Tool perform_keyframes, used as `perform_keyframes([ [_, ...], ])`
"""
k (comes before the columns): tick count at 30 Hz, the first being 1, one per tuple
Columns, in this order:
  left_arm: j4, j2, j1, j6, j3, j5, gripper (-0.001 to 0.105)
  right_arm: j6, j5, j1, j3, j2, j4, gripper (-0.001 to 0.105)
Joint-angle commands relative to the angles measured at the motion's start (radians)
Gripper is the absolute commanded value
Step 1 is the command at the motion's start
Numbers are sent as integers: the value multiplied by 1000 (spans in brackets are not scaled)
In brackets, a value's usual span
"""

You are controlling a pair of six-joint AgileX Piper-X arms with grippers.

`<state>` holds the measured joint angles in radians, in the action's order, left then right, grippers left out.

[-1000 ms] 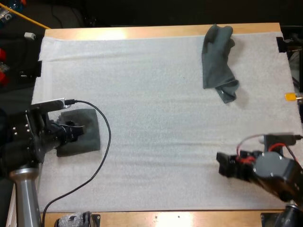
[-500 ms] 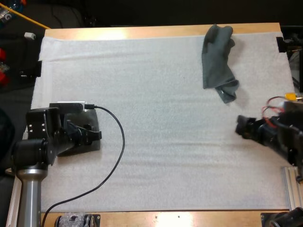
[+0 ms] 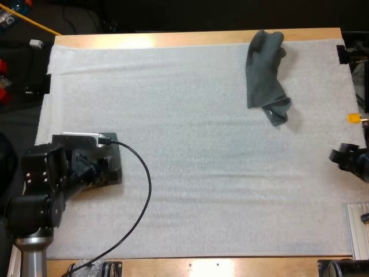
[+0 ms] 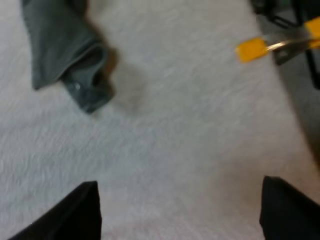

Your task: Pick towel from pile, fold and stack

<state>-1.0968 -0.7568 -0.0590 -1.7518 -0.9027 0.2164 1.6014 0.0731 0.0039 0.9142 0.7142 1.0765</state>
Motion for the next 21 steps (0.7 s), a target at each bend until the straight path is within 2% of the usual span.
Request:
perform_keyframes([
  [1,-6,14,4,-1,-1,5,58,19,1,-12,2,-23,3,64],
  [11,-33,148,7,-1,-1,3,58,125,29,-13,2,-184,45,64],
  [14,-45,199,18,3,-1,3,58,131,62,-13,2,-239,56,64],
  [21,-94,354,44,7,-1,-11,58,131,64,-13,2,-385,116,64],
])
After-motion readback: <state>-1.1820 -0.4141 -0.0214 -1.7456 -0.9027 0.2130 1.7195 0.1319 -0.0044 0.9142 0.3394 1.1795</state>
